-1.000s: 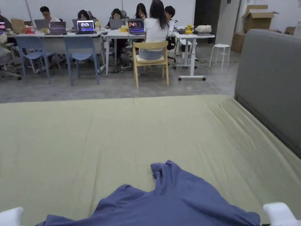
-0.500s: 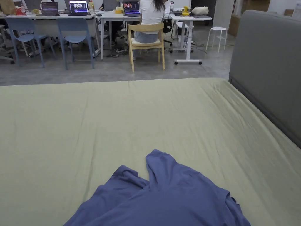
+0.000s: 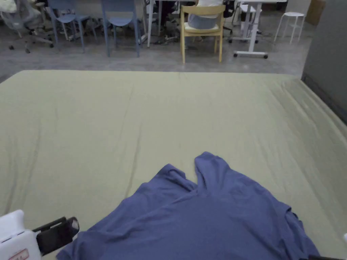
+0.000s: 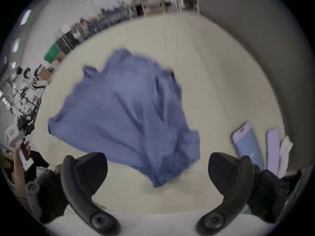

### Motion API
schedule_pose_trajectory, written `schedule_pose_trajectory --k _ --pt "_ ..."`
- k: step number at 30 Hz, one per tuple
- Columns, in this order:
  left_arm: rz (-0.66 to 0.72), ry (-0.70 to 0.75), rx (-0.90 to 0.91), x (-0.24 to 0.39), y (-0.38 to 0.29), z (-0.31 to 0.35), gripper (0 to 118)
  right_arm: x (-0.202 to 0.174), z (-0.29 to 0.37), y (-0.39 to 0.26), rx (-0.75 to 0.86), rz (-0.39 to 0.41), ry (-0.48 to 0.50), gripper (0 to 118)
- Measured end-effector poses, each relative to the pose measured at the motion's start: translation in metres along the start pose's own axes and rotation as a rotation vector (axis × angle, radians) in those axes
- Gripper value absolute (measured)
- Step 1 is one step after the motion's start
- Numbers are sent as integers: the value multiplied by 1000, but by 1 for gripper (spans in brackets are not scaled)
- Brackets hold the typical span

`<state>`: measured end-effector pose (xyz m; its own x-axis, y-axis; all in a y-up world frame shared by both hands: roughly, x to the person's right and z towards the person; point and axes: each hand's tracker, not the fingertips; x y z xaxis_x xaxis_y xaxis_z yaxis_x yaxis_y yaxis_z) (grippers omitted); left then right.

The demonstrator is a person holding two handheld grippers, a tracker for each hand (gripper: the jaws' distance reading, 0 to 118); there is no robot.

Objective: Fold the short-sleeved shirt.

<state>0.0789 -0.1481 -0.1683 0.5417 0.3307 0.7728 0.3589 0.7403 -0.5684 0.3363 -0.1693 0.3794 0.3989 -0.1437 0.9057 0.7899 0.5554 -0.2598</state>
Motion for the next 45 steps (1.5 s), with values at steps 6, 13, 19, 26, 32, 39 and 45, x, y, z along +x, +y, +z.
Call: schedule_pose_trajectory --k 6,13,19,26,32,39,45 --pt "-149 161 -120 -28 -7 -16 109 -47 31 19 134 -23 27 88" --pt "-63 154 -297 -25 -42 -46 0 -96 11 5 79 103 131 3" --pt "-119 200 -242 -24 -27 -97 118 -92 4 10 53 121 130 3" --pt "-259 234 -384 4 -48 -161 0 -79 -10 25 24 93 80 3" --pt "-127 119 -346 10 -40 -128 0 -51 -50 89 19 192 1 3" --pt "-88 81 -300 24 -23 -92 0 -35 -171 188 -70 189 16 117" --pt "-96 94 -308 25 -22 -93 0 -22 -256 202 -296 117 -116 116"
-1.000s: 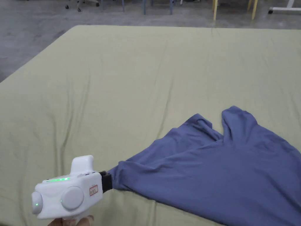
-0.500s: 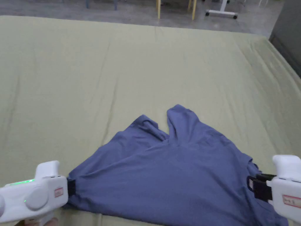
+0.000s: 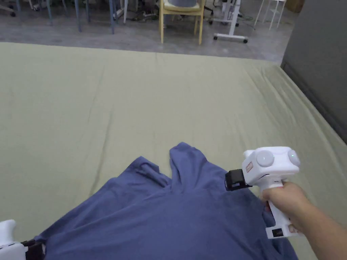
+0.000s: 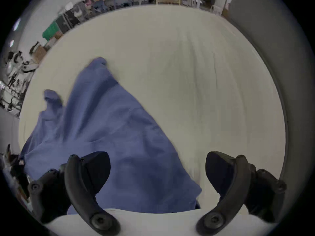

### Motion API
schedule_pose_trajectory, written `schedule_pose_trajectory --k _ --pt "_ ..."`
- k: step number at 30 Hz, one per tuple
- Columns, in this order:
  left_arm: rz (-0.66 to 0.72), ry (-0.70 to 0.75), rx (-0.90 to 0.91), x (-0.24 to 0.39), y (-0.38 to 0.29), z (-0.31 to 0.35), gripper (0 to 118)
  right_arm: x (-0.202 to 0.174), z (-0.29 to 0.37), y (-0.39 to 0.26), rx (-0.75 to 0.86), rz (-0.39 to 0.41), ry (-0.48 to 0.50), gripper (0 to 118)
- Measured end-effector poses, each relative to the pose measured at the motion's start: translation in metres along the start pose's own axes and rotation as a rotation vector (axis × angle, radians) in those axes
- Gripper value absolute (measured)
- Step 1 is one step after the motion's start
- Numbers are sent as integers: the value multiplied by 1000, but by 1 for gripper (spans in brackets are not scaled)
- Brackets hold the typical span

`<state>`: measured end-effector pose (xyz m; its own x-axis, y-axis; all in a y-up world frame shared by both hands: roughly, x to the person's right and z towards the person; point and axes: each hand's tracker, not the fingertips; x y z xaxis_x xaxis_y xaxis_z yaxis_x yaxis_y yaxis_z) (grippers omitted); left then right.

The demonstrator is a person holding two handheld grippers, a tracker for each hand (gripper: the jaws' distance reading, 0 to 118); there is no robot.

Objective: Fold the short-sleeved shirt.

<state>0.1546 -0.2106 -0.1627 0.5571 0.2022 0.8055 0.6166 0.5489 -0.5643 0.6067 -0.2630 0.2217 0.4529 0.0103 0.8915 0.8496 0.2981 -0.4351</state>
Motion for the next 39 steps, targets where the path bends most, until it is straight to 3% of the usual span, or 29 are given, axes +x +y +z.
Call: schedule_pose_trajectory --k 1,2,3,4,5,7,9,12,16,20,25,28,33,35,39 --pt "3 2 -4 0 0 0 0 -5 -3 -4 -1 6 -3 115" --pt "5 3 -8 0 -1 0 0 -7 -7 -8 -3 11 -7 106" --pt "6 4 -10 -2 -1 -1 0 -9 -8 -12 3 20 -11 87" --pt "6 6 -14 -4 -1 -3 0 -10 -5 -16 12 34 39 76" --pt "5 9 -19 -4 -1 -3 0 -15 3 -19 52 46 -7 67" --pt "3 14 -21 -4 -2 -3 0 -22 16 -24 103 139 19 4" --pt "7 20 -25 -4 -2 -6 0 -30 37 -36 183 165 -27 4" --pt "21 24 -18 -3 0 -7 0 -20 73 -49 293 143 74 4" --pt "48 12 9 2 12 0 0 -7 154 -67 463 117 92 4" --pt "39 -22 116 20 56 17 0 -2 256 -73 661 199 1 4" --pt "-6 -109 306 57 152 64 0 8 380 -64 886 206 -68 4" --pt "-24 -156 431 80 215 108 0 0 443 -56 993 243 -178 4" --pt "-72 -171 613 109 304 183 0 -7 511 -23 1084 244 -326 4" --pt "-119 -116 661 119 336 207 0 -6 530 -2 1099 221 -310 4" --pt "-112 -147 694 123 385 242 0 -11 553 43 1092 227 -409 4"
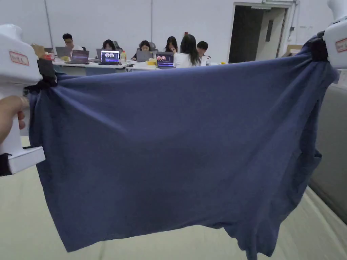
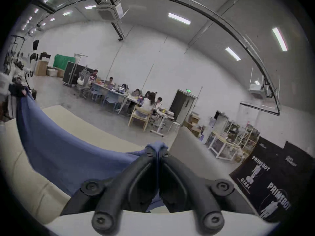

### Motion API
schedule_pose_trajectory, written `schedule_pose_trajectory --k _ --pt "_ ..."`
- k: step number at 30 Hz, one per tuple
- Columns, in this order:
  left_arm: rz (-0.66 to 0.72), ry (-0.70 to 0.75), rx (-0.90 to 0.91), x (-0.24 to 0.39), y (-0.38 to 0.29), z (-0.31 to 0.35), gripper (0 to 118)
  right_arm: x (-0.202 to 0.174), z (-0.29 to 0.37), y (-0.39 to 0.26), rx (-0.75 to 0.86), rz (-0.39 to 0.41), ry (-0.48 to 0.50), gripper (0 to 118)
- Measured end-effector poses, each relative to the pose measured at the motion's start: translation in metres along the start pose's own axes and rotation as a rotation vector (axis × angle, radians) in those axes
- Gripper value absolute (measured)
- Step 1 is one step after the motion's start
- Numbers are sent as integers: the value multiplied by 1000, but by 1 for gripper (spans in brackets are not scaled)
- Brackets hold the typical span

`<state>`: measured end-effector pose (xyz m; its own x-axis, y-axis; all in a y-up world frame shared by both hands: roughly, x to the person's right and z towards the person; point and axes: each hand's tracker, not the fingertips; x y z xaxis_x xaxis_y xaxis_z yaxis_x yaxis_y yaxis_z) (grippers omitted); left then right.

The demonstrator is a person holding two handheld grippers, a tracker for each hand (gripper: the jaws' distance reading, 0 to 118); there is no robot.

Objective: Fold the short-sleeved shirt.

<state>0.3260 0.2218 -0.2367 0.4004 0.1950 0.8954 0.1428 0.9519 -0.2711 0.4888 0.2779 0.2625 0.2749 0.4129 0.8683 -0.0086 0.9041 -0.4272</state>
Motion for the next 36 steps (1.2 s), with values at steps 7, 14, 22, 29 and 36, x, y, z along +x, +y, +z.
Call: schedule_pose_trajectory --k 7,14,22,29,36 --pt "-19 20 12 -8 46 -15 0 13 -68 36 -82 -77 42 4" --pt "-101 57 -2 -5 38 -42 0 3 -112 30 -143 -99 94 4" --pt "-124 94 -220 -21 -55 -104 0 -49 -166 -56 -316 -144 232 4" --pt "-69 93 -467 -38 -195 -138 0 -119 -174 -208 -549 -251 298 4" --pt "-21 90 -683 -66 -332 -111 0 -133 -142 -363 -758 -429 346 4"
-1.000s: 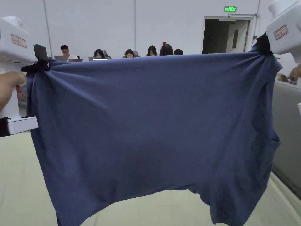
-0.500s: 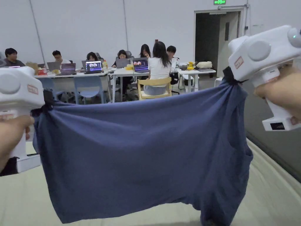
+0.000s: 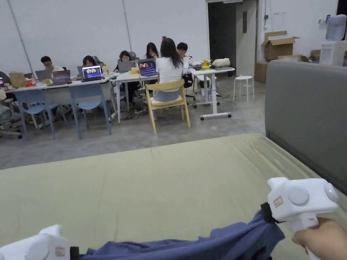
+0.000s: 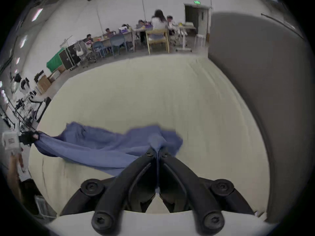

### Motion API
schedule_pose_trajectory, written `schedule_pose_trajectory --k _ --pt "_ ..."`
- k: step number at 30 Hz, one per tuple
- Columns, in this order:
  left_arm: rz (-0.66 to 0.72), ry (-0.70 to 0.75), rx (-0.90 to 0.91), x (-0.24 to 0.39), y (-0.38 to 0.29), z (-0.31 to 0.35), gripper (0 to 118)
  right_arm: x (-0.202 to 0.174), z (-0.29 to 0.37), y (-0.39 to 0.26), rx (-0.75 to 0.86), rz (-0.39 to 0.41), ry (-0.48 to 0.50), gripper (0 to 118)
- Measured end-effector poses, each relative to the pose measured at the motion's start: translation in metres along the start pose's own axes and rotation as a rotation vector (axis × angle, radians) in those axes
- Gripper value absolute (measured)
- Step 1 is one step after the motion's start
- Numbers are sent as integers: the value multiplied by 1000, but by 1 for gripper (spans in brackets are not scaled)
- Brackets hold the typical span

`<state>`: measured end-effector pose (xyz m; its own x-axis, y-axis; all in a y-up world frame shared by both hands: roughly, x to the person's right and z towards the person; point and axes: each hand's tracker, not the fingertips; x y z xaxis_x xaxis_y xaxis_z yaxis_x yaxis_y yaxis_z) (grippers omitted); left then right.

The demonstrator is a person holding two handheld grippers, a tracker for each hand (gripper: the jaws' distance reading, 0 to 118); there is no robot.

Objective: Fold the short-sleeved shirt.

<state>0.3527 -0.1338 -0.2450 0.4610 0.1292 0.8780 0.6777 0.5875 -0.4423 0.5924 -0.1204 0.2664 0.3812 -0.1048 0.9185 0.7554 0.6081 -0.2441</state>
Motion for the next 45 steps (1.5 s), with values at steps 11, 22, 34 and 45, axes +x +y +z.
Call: schedule_pose_trajectory --k 11,22,34,45 --pt "-102 -65 -62 -45 -148 46 0 10 75 -170 -89 190 13 4" --pt "-86 -75 -149 -61 -239 70 0 12 96 -273 -212 256 -30 4" --pt "-139 25 -226 -49 -266 18 0 22 32 -304 -330 232 -60 4" --pt "129 -123 205 -41 -234 154 118 42 160 -230 84 9 64 118"
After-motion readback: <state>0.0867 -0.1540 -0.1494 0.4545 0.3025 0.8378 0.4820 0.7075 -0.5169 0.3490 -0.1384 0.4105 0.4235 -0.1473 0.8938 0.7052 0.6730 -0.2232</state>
